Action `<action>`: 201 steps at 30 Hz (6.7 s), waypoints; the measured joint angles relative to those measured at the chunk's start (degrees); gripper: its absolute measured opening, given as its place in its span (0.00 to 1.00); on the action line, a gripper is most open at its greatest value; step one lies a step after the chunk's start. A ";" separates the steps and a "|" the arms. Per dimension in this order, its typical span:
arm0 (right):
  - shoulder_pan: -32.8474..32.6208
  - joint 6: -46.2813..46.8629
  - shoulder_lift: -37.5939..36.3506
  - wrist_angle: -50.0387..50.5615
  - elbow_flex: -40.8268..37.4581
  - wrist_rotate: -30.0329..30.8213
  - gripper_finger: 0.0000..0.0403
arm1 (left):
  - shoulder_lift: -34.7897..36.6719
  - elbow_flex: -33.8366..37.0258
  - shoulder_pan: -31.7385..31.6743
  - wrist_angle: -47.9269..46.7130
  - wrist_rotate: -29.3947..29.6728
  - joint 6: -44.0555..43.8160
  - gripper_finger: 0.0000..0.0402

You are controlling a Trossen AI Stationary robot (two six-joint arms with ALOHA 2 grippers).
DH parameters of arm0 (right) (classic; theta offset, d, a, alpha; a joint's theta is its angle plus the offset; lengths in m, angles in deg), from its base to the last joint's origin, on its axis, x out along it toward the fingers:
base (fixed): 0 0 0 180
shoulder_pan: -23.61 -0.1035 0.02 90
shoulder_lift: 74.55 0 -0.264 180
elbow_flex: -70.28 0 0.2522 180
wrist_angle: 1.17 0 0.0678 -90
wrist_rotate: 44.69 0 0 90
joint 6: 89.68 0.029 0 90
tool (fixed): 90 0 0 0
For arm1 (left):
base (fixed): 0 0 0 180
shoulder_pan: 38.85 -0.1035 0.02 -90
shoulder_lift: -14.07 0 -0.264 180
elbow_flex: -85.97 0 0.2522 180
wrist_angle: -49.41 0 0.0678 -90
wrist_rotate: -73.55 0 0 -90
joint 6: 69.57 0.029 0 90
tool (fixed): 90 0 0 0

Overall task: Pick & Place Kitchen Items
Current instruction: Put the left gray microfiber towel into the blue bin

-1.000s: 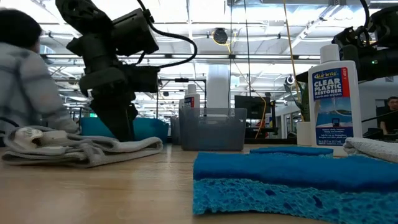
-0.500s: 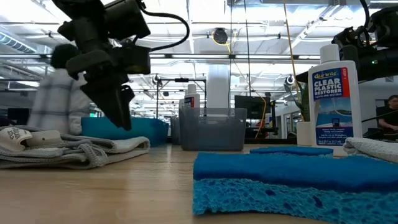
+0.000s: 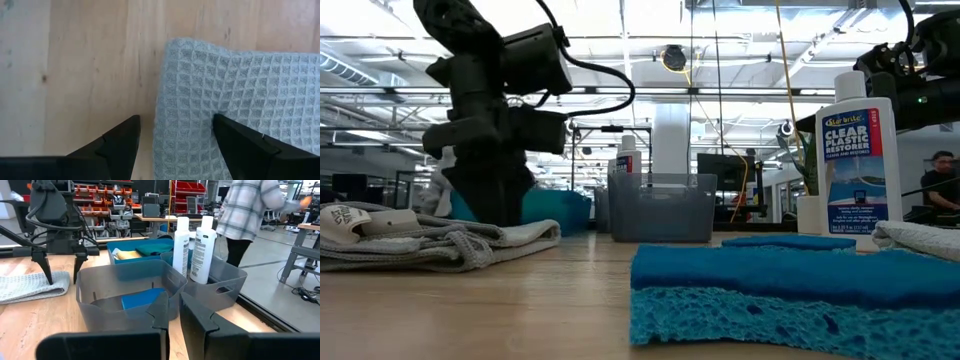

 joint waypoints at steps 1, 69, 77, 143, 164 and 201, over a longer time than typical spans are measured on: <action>-0.02 0.02 0.00 0.02 0.00 0.00 0.05 | 0.00 0.01 -0.01 0.01 -0.54 0.04 0.64; -0.01 0.00 0.01 -0.02 0.01 0.00 0.05 | 5.09 0.29 3.40 3.40 10.57 1.74 0.05; -0.02 0.00 0.02 -0.02 0.00 0.00 0.05 | 5.09 0.25 3.26 4.13 11.02 -0.47 0.06; 0.00 0.00 0.02 -0.02 0.02 0.00 0.05 | 5.11 0.22 2.51 16.93 18.71 -13.55 0.04; 0.00 0.00 0.00 -0.02 0.00 -0.02 0.05 | 4.85 0.26 6.09 9.64 -4.79 -4.74 0.04; -0.01 0.00 0.02 0.00 0.00 -0.02 0.05 | 0.55 0.14 12.65 3.44 2.13 -0.02 0.33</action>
